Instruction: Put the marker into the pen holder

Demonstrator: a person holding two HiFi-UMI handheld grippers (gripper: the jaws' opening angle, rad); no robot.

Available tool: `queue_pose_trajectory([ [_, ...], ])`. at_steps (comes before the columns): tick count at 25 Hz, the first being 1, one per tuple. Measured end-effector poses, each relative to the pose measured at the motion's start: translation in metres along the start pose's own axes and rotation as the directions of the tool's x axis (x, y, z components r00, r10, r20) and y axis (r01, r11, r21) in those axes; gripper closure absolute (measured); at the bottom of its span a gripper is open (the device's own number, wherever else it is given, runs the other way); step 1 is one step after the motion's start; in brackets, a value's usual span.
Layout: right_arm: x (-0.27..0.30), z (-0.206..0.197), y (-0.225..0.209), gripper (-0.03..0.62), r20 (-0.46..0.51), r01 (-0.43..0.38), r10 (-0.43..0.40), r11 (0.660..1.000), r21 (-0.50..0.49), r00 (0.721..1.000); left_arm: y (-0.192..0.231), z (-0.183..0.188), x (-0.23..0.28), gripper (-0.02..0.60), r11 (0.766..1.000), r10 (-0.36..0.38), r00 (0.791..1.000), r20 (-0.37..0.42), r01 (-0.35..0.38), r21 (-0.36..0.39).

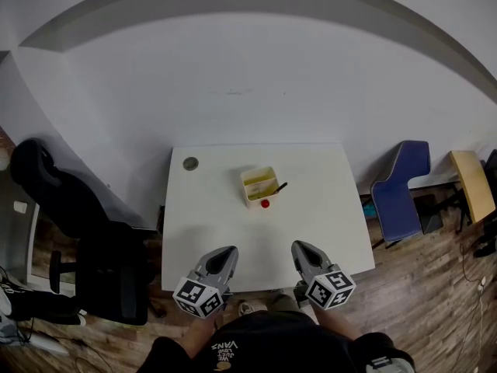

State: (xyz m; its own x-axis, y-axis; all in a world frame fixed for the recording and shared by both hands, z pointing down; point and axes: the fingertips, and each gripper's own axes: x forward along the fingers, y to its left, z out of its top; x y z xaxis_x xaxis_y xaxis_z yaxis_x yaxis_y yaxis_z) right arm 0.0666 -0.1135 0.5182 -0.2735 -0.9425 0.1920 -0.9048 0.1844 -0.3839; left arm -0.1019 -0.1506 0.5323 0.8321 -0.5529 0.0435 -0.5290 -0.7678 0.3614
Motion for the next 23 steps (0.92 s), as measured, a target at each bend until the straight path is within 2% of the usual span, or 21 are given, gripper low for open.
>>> queue_pose_trajectory([
  [23, 0.004, 0.012, -0.011, 0.592, -0.010, -0.038, 0.038, 0.999, 0.009, 0.999, -0.008, 0.008, 0.013, 0.529, 1.000, 0.022, 1.000, 0.013, -0.022, 0.013],
])
